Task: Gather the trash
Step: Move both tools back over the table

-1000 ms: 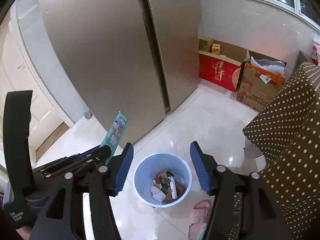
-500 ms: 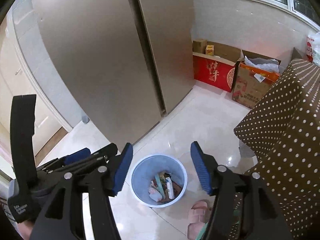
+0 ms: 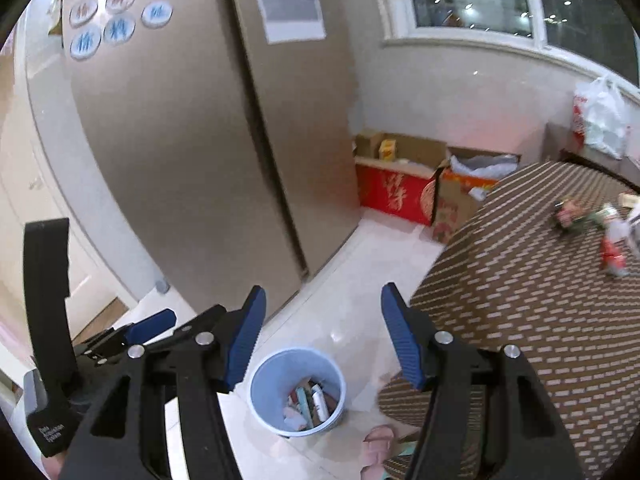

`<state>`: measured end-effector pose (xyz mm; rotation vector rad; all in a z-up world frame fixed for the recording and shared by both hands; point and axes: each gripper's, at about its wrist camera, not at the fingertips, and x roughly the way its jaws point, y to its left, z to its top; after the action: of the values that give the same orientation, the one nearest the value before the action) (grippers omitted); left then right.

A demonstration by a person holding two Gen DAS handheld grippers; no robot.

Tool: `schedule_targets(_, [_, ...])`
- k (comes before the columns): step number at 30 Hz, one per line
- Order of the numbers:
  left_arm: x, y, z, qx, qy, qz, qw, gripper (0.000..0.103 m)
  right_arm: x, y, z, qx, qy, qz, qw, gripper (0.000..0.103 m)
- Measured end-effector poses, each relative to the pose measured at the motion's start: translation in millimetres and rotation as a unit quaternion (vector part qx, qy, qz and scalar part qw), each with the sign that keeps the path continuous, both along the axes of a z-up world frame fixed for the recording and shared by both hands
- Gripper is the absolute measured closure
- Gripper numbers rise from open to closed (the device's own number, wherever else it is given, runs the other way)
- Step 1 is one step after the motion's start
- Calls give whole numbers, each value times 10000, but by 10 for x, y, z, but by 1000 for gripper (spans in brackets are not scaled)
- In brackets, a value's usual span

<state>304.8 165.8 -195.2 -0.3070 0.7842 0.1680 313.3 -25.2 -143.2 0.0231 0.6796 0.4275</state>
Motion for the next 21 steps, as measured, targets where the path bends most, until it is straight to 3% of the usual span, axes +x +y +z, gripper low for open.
schedule_targets(12, [163,-1353,485,75,-324,-1291,9911,36,-201,-1349,386,23,-383,-1022,9940,41])
schedule_targets(21, [402,-2624,547,321,-257,-2410,9696,36,-240,-2509,290,54,-200,-1991,9798,41])
